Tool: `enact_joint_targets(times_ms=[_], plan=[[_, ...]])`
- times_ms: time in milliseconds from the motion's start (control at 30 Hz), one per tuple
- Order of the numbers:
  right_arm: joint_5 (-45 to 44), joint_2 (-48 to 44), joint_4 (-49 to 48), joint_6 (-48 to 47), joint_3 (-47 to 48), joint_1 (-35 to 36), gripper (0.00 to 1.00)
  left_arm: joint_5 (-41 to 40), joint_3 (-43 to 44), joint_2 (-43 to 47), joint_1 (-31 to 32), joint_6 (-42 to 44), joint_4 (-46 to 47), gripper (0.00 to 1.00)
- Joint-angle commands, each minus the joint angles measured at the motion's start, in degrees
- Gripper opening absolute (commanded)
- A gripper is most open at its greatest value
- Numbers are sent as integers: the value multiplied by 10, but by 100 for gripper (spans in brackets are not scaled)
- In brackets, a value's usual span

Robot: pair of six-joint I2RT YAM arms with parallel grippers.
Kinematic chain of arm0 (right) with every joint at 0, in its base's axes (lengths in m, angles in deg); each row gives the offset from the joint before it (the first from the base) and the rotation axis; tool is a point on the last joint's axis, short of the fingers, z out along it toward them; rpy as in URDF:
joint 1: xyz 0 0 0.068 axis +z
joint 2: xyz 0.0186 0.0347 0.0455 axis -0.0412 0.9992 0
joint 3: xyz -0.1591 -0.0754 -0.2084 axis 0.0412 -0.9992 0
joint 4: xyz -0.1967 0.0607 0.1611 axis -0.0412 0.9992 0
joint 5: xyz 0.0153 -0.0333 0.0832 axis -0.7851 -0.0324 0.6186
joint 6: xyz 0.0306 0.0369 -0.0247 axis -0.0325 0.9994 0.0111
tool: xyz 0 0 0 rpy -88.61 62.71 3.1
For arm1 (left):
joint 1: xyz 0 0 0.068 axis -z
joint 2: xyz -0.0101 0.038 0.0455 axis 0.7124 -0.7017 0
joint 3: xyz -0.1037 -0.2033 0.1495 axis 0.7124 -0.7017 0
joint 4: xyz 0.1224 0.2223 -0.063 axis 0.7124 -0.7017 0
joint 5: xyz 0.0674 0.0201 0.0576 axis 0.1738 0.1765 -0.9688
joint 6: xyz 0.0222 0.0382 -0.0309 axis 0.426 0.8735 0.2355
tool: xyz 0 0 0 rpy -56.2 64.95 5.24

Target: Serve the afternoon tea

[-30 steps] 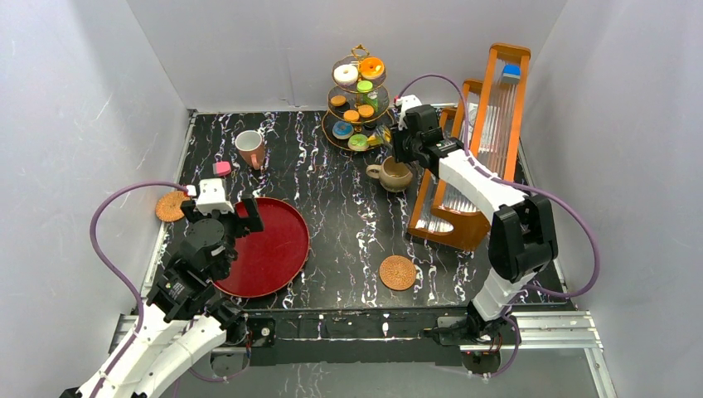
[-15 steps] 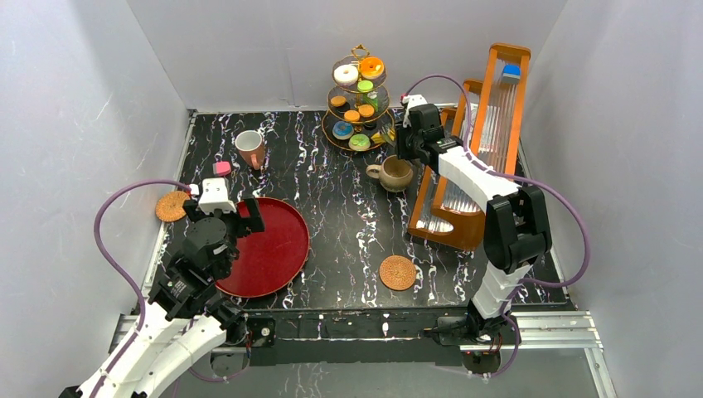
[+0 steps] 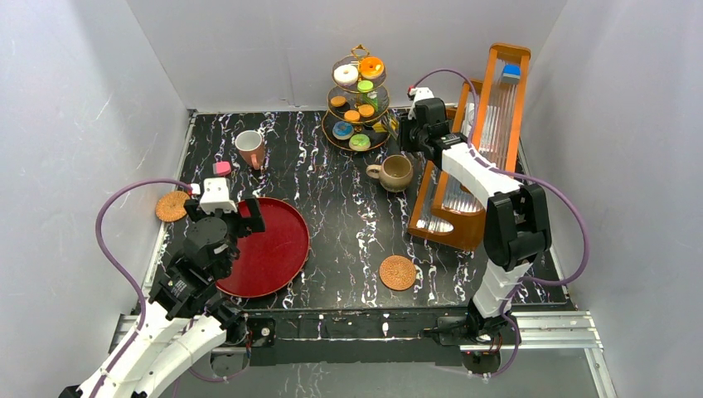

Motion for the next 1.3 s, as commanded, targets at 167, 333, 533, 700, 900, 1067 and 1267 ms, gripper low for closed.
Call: enact_joint_targets(times_ms=[167,333,533,700,900,1067,1267], plan=[[20,40,-54,14,58,-6,38,-11,1,-16,2,8,16,92],[41,64,-68,20,71,-7,38,-15,0,-16,2,10,18,92],[65,88,-74,33,79,-7,39,-16,-1,-20,2,12,22,92],[66,105,-75,37,85,-7,42,-15,-2,-21,2,13,21,92],[56,103,-62,36,89,-6,49,-15,-1,-22,2,13,22,92],[27,85,-43,25,90,-7,52,-15,-1,-18,2,11,21,92],[29,55,-29,18,81,-8,52,-14,0,-21,2,10,20,92]])
